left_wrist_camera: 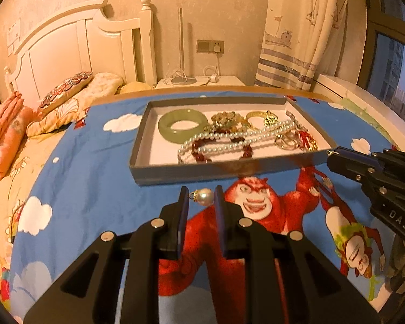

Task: Organize jewelry
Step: 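Carry both pearl earrings over the grey tray with both tools, then open both tools to drop the pearl earrings into the tray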

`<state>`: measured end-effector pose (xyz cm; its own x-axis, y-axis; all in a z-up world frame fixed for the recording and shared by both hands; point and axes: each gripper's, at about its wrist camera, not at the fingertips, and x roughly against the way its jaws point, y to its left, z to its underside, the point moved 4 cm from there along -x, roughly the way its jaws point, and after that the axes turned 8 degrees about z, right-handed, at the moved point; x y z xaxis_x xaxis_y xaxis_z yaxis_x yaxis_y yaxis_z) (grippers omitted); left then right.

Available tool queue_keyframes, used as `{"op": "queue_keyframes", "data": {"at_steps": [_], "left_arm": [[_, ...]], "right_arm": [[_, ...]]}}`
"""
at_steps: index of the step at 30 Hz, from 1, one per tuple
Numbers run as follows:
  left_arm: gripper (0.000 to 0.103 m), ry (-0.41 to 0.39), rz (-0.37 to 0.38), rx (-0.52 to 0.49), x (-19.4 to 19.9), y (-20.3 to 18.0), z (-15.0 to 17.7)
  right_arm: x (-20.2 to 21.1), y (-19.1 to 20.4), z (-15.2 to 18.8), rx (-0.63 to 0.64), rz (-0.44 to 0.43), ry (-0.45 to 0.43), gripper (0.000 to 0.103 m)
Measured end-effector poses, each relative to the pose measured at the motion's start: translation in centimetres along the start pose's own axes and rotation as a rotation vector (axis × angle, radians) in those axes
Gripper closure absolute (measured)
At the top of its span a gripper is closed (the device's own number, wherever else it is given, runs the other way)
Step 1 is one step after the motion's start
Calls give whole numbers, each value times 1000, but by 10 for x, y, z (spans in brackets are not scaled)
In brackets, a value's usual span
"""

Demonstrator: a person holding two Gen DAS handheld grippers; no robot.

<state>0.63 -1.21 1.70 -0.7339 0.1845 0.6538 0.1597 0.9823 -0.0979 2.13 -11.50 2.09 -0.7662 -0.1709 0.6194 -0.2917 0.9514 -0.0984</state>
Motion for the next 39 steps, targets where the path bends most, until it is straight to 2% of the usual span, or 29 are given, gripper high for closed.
{"op": "queue_keyframes", "data": {"at_steps": [7,10,16,26,39], "left_arm": [[84,-28,14,-29,-8,-6,-29],[84,-26,68,-16,-19,-8,-43],[84,3,121,-25,-43,-15,-60],[84,42,189,2,-74,-16,-57],[84,57,201,-32,-82,-31,-54]], "right_arm": [[-9,-7,-18,-46,-34,-28,90],[-16,-8,-26,-49,-34,-33,90],[-38,-6,-33,-33,-34,-15,90],[-66,-8,-29,-82,-88,42,90],[-73,-14,-26,-114,-93,63,90]]}}
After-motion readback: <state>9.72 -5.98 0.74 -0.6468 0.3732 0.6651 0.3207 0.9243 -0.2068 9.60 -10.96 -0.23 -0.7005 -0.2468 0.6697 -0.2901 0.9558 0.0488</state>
